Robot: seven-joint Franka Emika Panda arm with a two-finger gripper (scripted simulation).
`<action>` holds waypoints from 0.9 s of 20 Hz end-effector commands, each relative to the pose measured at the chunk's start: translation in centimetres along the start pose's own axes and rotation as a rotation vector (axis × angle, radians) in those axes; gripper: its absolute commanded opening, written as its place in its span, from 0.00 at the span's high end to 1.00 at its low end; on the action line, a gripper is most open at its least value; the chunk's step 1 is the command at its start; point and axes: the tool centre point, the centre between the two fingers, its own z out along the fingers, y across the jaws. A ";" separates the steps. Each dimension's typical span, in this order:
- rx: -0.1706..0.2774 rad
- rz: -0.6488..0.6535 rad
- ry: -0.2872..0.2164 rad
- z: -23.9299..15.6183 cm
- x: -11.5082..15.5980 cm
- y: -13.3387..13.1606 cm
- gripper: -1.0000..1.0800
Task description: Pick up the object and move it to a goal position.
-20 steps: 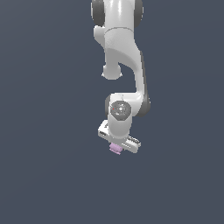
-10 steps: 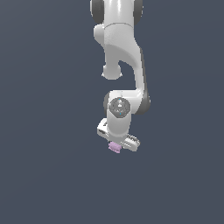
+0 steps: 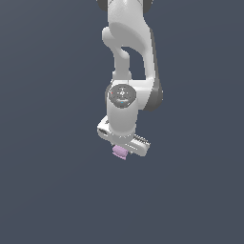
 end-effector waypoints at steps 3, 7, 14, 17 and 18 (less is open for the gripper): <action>0.001 0.000 0.001 -5.1 0.3 1.7 1.00; 0.001 0.000 0.001 -9.2 0.5 3.0 1.00; 0.001 0.000 0.001 -14.4 1.0 4.6 1.00; 0.000 0.000 0.002 -15.6 1.2 4.9 1.00; 0.000 0.000 0.002 -15.8 1.2 5.0 1.00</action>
